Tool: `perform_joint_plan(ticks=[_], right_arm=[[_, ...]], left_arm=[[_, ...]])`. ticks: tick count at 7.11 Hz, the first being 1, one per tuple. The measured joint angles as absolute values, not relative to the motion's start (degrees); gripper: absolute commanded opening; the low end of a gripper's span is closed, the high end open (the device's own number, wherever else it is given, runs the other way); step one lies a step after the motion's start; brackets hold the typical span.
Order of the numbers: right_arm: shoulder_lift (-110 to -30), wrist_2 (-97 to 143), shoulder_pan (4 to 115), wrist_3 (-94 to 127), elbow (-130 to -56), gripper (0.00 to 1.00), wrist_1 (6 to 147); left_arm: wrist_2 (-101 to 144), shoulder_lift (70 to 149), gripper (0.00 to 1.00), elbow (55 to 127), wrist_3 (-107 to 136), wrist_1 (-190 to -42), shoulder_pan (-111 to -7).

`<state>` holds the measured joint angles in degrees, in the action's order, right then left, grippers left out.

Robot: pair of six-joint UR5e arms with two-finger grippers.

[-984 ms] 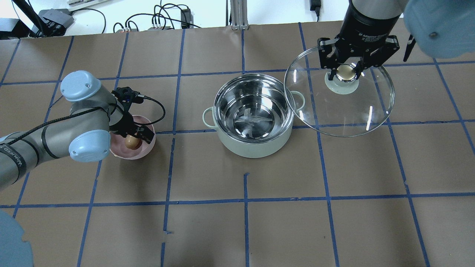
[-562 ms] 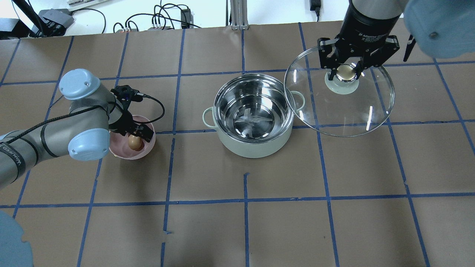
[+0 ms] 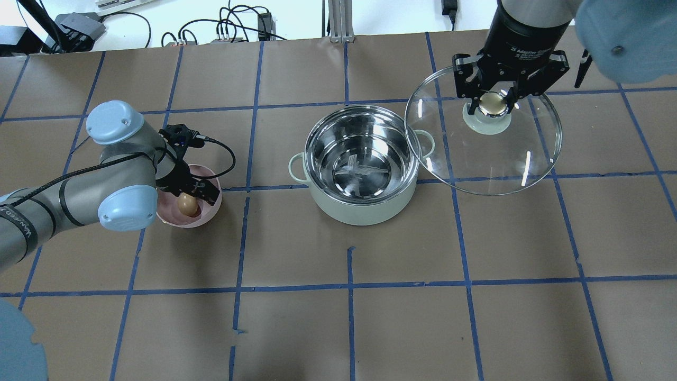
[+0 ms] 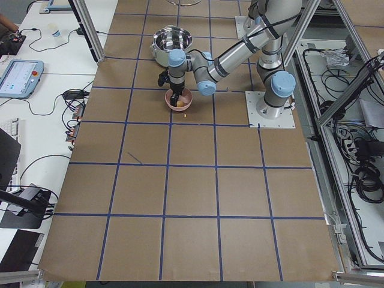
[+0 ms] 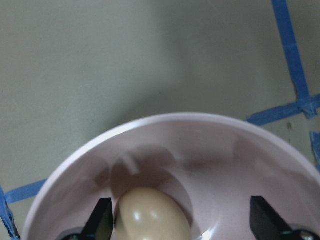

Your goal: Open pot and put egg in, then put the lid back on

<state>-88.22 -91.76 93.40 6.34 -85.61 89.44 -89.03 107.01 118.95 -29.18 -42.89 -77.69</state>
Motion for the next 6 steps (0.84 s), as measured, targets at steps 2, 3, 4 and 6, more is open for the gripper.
perform_joint_plan(ticks=[2,3,4,6], right_arm=[[-88.21,-91.76,93.36,6.33,-85.6,0.06,89.47],[-88.22,-91.76,93.35,6.33,-85.61,0.06,89.47],[-88.21,-91.76,93.35,6.33,-85.61,0.06,89.46],[-88.2,-91.76,93.34,6.33,-85.61,0.06,89.4]], left_arm=[[-89.03,107.05,0.96,119.02,-29.24,-42.89,-77.7],[-89.05,107.05,0.95,119.12,-29.26,-42.89,-77.7],[-89.11,107.05,0.89,119.17,-29.29,-42.91,-77.7],[-89.35,107.05,0.85,119.24,-29.34,-42.99,-77.7]])
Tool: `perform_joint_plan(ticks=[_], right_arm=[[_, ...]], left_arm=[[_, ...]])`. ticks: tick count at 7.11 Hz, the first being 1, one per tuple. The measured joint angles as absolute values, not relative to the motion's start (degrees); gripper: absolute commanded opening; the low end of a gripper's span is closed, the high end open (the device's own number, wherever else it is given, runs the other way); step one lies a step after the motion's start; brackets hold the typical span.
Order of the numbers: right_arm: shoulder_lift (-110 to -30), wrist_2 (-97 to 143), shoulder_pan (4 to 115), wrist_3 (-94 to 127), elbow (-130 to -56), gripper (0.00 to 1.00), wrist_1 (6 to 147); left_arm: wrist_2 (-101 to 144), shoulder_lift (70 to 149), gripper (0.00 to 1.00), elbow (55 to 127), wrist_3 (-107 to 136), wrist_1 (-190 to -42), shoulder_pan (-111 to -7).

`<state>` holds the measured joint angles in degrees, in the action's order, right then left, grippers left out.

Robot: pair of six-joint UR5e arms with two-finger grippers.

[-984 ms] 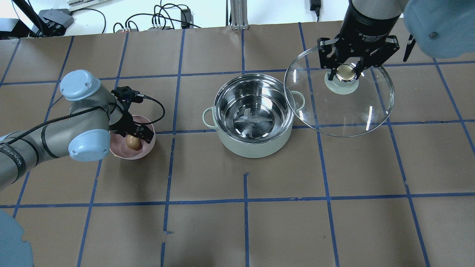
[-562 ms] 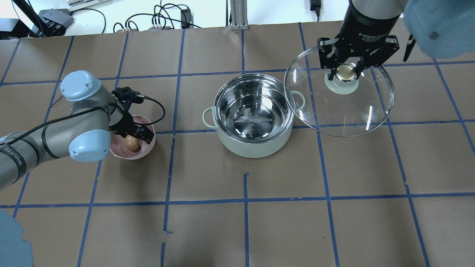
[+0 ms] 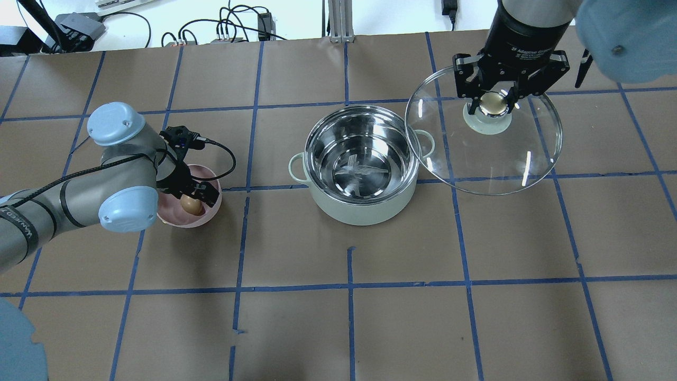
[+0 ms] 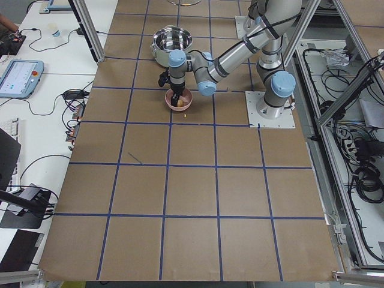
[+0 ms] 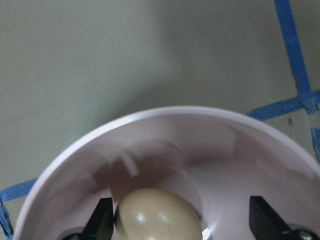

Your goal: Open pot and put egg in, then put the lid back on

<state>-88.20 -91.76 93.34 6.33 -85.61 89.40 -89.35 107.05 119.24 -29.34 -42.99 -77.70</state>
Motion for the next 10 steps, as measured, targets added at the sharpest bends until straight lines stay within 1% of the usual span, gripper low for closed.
perform_joint_plan(ticks=[1,3,8,9,10], right_arm=[[-88.2,-91.76,93.35,6.33,-85.61,0.06,89.39],[-88.23,-91.8,93.42,6.33,-85.61,0.06,89.38],[-88.24,-91.8,93.42,6.33,-85.6,0.06,89.38],[-88.24,-91.78,93.42,6.33,-85.6,0.06,89.38],[-88.24,-91.77,93.41,6.31,-85.61,0.06,89.39]], left_arm=[[-89.52,107.05,0.82,119.26,-29.35,-43.03,-77.7],[-89.63,107.08,0.8,119.36,-29.34,-43.09,-77.7],[-89.65,107.13,0.8,119.75,-29.15,-43.11,-77.7],[-89.65,107.13,0.77,119.77,-29.16,-43.13,-77.69],[-89.65,107.2,0.71,119.79,-29.17,-43.13,-77.71]])
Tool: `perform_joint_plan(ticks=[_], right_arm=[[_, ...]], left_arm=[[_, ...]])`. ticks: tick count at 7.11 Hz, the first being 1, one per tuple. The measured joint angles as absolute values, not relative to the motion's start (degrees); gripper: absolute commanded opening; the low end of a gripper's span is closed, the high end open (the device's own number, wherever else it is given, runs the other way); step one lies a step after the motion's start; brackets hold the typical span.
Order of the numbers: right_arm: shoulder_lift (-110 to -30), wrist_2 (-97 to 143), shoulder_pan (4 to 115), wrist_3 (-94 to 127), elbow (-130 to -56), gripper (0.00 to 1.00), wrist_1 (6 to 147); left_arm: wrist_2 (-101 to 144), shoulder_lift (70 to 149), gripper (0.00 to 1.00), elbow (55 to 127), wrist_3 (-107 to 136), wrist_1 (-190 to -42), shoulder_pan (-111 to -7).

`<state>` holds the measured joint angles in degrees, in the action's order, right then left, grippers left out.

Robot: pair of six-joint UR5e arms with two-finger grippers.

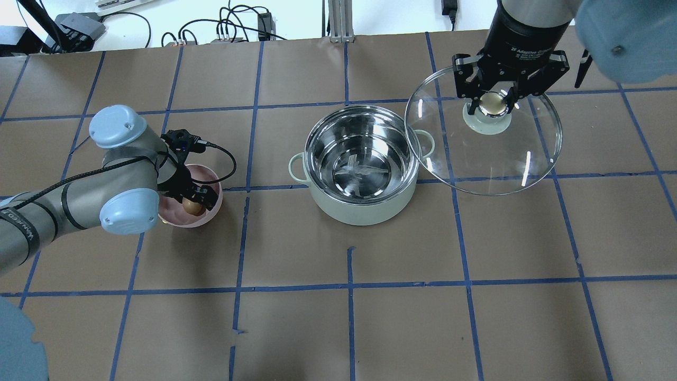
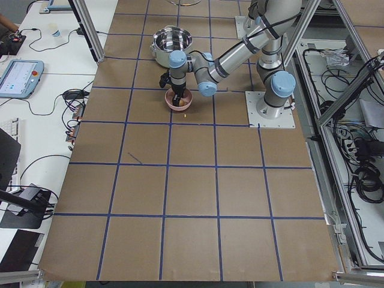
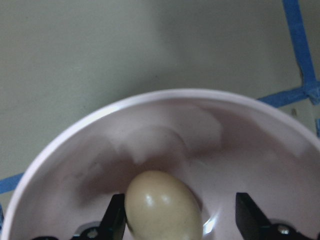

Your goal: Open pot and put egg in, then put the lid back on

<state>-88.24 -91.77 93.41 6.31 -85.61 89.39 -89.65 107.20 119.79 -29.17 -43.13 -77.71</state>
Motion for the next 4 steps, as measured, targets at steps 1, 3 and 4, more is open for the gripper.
perform_joint_plan(ticks=[1,3,4], right_arm=[[-88.24,-91.76,93.38,6.29,-85.61,0.06,89.38],[-88.24,-91.76,93.39,6.32,-85.61,0.06,89.38],[-88.24,-91.76,93.42,6.32,-85.61,0.06,89.39]], left_arm=[[-89.65,107.26,0.63,119.79,-29.18,-43.1,-77.72],[-89.67,107.31,0.54,119.82,-29.01,-43.15,-77.76],[-89.71,107.31,0.47,119.83,-28.7,-43.18,-77.77]])
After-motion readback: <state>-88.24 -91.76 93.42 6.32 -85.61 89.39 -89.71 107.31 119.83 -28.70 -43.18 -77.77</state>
